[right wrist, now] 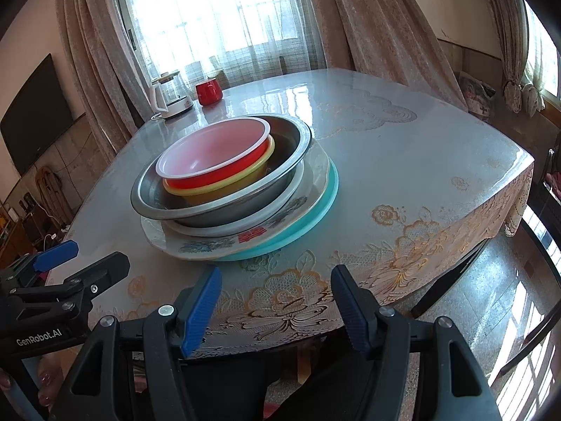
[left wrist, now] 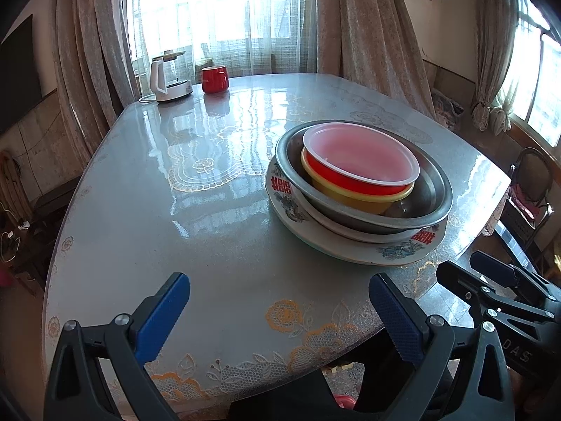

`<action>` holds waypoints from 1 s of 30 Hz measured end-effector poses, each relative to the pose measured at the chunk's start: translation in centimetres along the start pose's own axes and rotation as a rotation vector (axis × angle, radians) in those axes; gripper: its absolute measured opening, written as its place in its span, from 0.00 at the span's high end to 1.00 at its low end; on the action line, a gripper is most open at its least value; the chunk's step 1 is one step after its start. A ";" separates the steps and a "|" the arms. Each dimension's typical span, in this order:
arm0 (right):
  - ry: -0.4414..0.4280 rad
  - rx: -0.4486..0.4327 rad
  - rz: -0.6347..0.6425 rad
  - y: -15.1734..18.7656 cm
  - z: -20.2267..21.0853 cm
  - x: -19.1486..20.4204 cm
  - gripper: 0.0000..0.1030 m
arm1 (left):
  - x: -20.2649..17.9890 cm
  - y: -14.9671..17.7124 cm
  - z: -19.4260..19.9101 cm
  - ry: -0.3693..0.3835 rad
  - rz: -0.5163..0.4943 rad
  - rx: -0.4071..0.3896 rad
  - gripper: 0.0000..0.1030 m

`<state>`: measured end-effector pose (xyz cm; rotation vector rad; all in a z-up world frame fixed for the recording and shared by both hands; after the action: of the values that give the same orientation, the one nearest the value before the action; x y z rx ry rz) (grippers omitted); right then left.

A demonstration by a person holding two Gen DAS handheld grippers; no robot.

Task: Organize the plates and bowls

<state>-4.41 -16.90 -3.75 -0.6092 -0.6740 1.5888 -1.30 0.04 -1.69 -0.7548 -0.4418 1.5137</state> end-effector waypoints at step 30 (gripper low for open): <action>-0.006 0.000 -0.014 -0.1 -0.3 -0.4 0.36 | -0.4 0.0 -0.3 -0.010 -0.015 -0.002 0.00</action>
<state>-4.09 -17.30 -3.92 -0.5984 -0.6820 1.5779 -1.14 -0.36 -1.82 -0.7440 -0.4557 1.5042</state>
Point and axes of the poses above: each gripper's, at about its wrist camera, not at the fingertips, and z roughly against the way its jaws point, x to its left, y to its underside, the point moved 1 cm from there along -z, roughly the way its jaws point, and after that the axes turned 14 degrees about z, right-handed, at the moved point
